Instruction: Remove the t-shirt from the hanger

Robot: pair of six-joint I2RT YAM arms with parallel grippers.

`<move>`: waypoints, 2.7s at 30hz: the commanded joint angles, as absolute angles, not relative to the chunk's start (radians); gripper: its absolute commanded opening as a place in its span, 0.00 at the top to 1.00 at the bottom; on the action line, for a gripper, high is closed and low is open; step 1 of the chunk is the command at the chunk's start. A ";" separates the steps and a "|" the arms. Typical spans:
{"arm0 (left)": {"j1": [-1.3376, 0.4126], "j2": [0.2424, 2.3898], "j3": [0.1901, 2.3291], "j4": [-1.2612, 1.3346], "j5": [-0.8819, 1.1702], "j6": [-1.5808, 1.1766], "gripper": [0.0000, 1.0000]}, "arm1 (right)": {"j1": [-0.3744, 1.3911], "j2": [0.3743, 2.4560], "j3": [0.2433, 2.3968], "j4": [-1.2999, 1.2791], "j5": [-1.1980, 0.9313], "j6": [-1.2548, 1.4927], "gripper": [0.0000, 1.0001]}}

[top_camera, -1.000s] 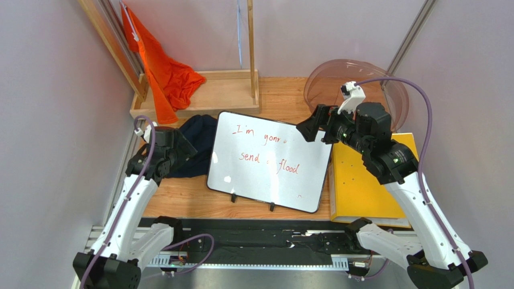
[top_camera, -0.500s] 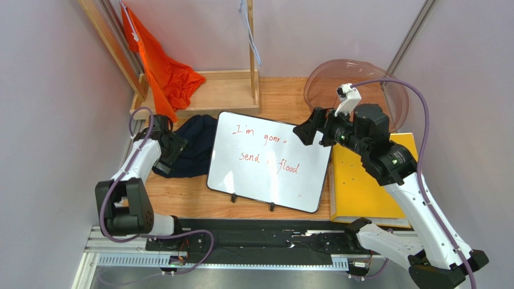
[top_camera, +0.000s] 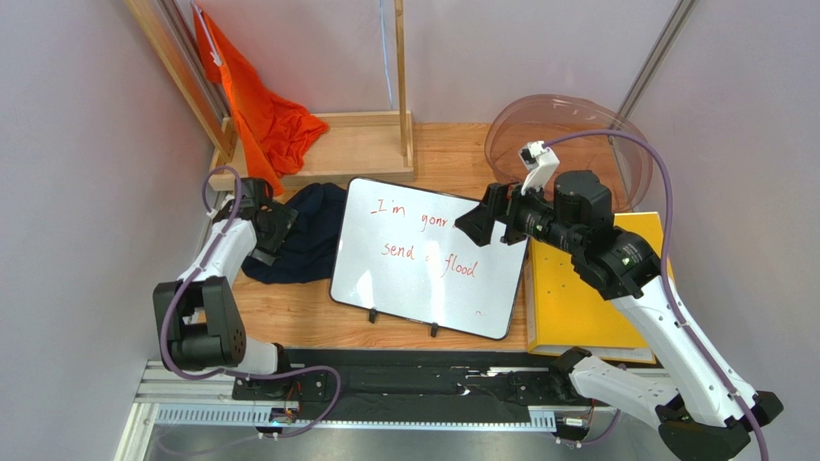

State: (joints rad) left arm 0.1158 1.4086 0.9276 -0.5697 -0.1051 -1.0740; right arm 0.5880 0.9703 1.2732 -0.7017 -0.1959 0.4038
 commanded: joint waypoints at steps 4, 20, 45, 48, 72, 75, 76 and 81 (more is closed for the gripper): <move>0.126 1.566 0.897 -0.397 -0.078 -1.071 0.01 | 0.618 0.928 1.284 -0.742 -0.222 0.391 0.00; 0.124 1.519 0.942 -0.563 -0.112 -1.074 1.00 | 0.620 0.888 1.301 -0.784 -0.192 0.376 0.00; 0.126 0.758 1.193 -0.624 0.092 -0.963 1.00 | 0.658 1.003 1.281 -0.645 -0.253 0.383 0.00; 0.124 0.781 1.221 -0.595 0.234 -0.986 1.00 | 0.681 1.031 1.278 -0.582 -0.273 0.376 0.00; -0.156 0.790 1.270 -0.448 0.557 -1.235 1.00 | 1.011 1.443 1.520 -0.135 -0.184 0.077 0.00; -0.158 0.792 1.256 -0.404 0.603 -1.279 1.00 | 1.012 1.500 1.551 -0.110 -0.114 0.071 0.00; -0.160 0.788 1.250 -0.391 0.610 -1.290 1.00 | 1.012 1.509 1.552 -0.088 -0.109 0.072 0.00; -0.163 0.782 1.198 -0.334 0.650 -1.356 1.00 | 1.020 1.525 1.500 0.061 -0.107 0.089 0.00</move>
State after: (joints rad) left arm -0.1547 0.7963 1.2194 -0.4694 0.5552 -1.2617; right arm 1.0115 1.5204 1.5051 -0.1261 -0.1532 0.1062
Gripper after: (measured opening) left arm 0.043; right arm 0.999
